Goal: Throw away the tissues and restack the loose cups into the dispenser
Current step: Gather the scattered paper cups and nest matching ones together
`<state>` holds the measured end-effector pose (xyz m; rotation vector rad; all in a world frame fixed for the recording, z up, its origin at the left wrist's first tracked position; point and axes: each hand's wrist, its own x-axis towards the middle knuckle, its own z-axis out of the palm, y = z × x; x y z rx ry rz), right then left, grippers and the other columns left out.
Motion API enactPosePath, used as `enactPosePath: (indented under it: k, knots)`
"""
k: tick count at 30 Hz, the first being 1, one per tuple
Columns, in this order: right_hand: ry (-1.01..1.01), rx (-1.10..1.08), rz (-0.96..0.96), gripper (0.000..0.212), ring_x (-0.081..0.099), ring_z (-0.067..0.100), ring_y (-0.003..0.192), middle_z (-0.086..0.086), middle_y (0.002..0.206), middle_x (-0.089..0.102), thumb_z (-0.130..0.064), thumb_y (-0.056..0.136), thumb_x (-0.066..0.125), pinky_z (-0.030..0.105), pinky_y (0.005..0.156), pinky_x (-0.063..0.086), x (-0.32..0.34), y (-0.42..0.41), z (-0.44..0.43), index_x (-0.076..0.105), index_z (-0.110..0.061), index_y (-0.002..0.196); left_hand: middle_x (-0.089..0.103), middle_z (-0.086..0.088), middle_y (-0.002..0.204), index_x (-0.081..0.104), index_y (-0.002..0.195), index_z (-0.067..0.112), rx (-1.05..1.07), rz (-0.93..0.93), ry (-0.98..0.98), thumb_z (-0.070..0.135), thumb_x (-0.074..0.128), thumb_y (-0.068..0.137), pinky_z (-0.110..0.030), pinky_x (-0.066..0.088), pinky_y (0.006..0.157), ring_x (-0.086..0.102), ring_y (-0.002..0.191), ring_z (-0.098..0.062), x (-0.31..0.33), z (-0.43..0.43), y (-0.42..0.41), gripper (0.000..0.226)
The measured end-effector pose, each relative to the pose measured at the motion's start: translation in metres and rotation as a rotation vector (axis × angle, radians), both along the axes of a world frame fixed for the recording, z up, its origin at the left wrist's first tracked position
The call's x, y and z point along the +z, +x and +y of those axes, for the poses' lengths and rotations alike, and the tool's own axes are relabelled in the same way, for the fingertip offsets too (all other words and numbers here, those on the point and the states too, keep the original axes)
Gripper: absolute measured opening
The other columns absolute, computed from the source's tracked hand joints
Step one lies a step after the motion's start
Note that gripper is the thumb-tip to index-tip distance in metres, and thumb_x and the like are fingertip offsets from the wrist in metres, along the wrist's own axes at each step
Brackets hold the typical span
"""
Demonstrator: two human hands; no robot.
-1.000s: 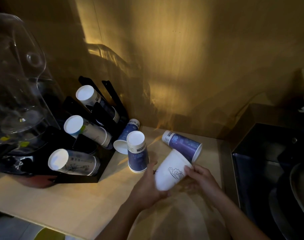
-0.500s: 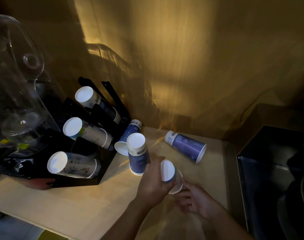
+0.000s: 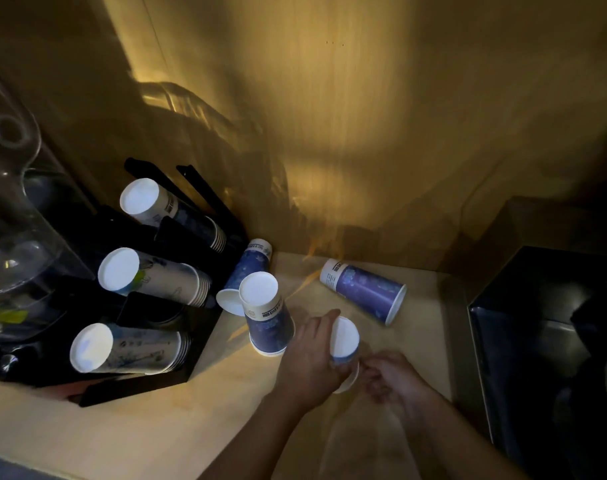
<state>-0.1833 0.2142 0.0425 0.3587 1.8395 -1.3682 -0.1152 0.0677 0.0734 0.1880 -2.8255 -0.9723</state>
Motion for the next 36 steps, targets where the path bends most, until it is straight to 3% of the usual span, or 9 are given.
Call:
enactPosePath:
  k: [3, 6, 10, 14, 17, 19, 25, 32, 36]
  knots:
    - [0.043, 0.008, 0.081, 0.020, 0.050, 0.022, 0.053, 0.013, 0.067, 0.056, -0.013, 0.090, 0.049, 0.026, 0.050, 0.036, 0.013, -0.005, -0.001, 0.056, -0.008, 0.072, 0.045, 0.001, 0.141, 0.028, 0.143, 0.020, -0.070, 0.003, -0.023, 0.052, 0.066, 0.075, -0.026, 0.037, 0.099, 0.042, 0.123, -0.015, 0.020, -0.003, 0.000, 0.084]
    - [0.028, 0.047, 0.147, 0.015, 0.047, 0.023, 0.052, 0.018, 0.071, 0.054, -0.008, 0.090, 0.048, 0.026, 0.048, 0.033, 0.027, -0.012, -0.004, 0.052, -0.007, 0.076, 0.045, 0.001, 0.138, 0.040, 0.136, 0.019, -0.111, 0.072, 0.021, 0.047, 0.064, 0.079, -0.025, 0.031, 0.100, 0.039, 0.124, -0.014, 0.047, -0.005, -0.002, 0.068]
    - [0.059, 0.142, 0.328, 0.013, 0.051, 0.024, 0.054, 0.018, 0.072, 0.058, -0.006, 0.088, 0.050, 0.029, 0.045, 0.037, 0.043, -0.029, -0.012, 0.059, -0.007, 0.079, 0.063, 0.004, 0.107, 0.061, 0.111, 0.017, 0.021, 0.261, 0.150, 0.030, 0.061, 0.081, -0.018, 0.040, 0.083, 0.055, 0.100, -0.009, 0.091, -0.025, -0.012, 0.033]
    - [0.076, 0.157, 0.489, 0.006, 0.062, 0.021, 0.076, 0.005, 0.085, 0.066, -0.018, 0.087, 0.057, 0.034, 0.067, 0.052, 0.054, -0.051, -0.025, 0.060, -0.023, 0.088, 0.065, 0.005, 0.096, 0.063, 0.103, 0.018, 0.183, 0.302, 0.184, 0.029, 0.063, 0.086, -0.012, 0.044, 0.074, 0.059, 0.088, -0.009, 0.114, -0.073, -0.039, 0.019]
    - [0.236, 0.252, 0.669, 0.016, 0.061, 0.019, 0.093, 0.002, 0.100, 0.065, -0.019, 0.087, 0.056, 0.033, 0.080, 0.048, 0.055, -0.072, -0.036, 0.059, -0.022, 0.102, 0.064, -0.009, 0.101, 0.060, 0.103, 0.009, 0.295, 0.140, 0.082, 0.027, 0.062, 0.087, -0.039, 0.050, 0.081, 0.059, 0.095, -0.023, 0.103, -0.113, -0.066, 0.025]
    - [0.367, 0.324, 0.767, 0.026, 0.059, 0.022, 0.101, 0.005, 0.112, 0.064, -0.020, 0.086, 0.055, 0.035, 0.087, 0.047, 0.054, -0.083, -0.043, 0.057, -0.017, 0.112, 0.060, -0.017, 0.109, 0.056, 0.109, 0.005, 0.325, -0.067, 0.010, 0.031, 0.060, 0.087, -0.045, 0.048, 0.085, 0.056, 0.101, -0.032, 0.085, -0.134, -0.081, 0.034]
    - [0.736, 0.622, 0.922, 0.048, 0.044, 0.024, 0.120, 0.004, 0.132, 0.049, -0.032, 0.082, 0.057, 0.038, 0.099, 0.032, 0.030, -0.098, -0.052, 0.041, -0.023, 0.127, 0.042, -0.024, 0.131, 0.035, 0.133, 0.004, 0.276, -0.527, -0.119, 0.036, 0.061, 0.084, -0.044, 0.039, 0.097, 0.042, 0.121, -0.039, 0.030, -0.168, -0.101, 0.064]
    - [0.915, 0.766, 0.883, 0.076, 0.039, 0.024, 0.125, 0.005, 0.141, 0.040, -0.036, 0.078, 0.062, 0.040, 0.101, 0.029, 0.012, -0.100, -0.048, 0.021, -0.024, 0.140, 0.038, -0.019, 0.135, 0.013, 0.142, 0.011, 0.308, -0.687, -0.375, 0.046, 0.058, 0.084, -0.044, 0.044, 0.092, 0.041, 0.124, -0.034, -0.006, -0.158, -0.113, 0.081]
    - [0.946, 0.779, 0.825, 0.082, 0.040, 0.025, 0.125, 0.007, 0.140, 0.040, -0.039, 0.075, 0.065, 0.040, 0.099, 0.031, 0.014, -0.102, -0.047, 0.018, -0.023, 0.141, 0.039, -0.019, 0.136, 0.014, 0.139, 0.009, 0.415, -0.718, -0.199, 0.045, 0.068, 0.074, -0.044, 0.043, 0.093, 0.047, 0.122, -0.039, -0.013, -0.158, -0.121, 0.092]
